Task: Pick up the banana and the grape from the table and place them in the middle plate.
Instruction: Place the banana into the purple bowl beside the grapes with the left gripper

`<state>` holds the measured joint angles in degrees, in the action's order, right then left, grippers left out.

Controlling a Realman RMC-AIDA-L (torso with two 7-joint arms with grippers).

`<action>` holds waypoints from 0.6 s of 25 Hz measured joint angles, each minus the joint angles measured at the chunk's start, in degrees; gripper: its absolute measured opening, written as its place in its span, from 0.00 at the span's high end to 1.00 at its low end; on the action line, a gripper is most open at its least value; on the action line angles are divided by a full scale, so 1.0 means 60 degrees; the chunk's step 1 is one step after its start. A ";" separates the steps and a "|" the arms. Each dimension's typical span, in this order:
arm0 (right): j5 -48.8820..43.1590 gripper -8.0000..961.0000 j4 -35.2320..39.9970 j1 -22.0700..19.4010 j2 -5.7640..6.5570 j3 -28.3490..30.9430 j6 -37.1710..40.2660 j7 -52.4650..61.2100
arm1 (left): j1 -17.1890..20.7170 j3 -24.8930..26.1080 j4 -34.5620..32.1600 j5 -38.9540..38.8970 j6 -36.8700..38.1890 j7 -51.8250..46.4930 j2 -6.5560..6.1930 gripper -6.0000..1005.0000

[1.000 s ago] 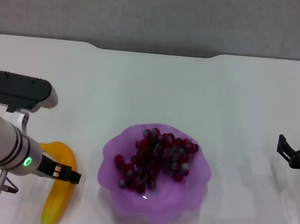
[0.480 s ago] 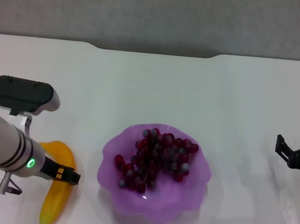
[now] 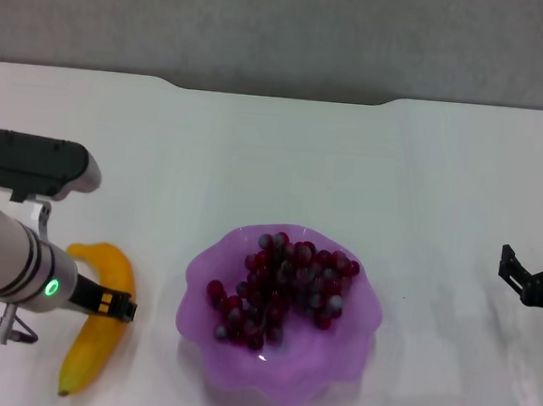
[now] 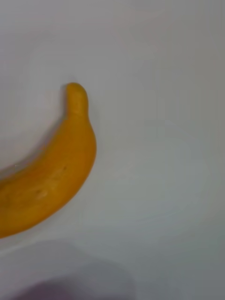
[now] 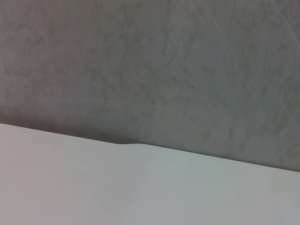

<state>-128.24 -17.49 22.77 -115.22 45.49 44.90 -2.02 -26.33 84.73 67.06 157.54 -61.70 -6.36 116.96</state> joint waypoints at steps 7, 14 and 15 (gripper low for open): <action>0.0002 0.07 0.0030 -0.0034 0.0001 -0.0009 -0.0001 0.0000 | 0.1057 0.0886 0.2892 -0.0714 -0.0239 0.0325 -0.0040 0.51; -0.0018 0.07 0.0086 -0.0026 0.0001 -0.0007 0.0001 0.0000 | 0.1870 0.2301 0.4377 -0.6117 -0.1413 0.3491 -0.0053 0.51; -0.0016 0.07 0.0083 -0.0019 0.0001 -0.0008 0.0001 0.0000 | 0.1894 0.2390 0.4135 -0.6817 -0.1384 0.3941 -0.0050 0.51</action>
<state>-128.33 -16.99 22.66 -115.22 45.44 44.91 -2.02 -14.97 99.07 91.88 116.64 -70.00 17.28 116.66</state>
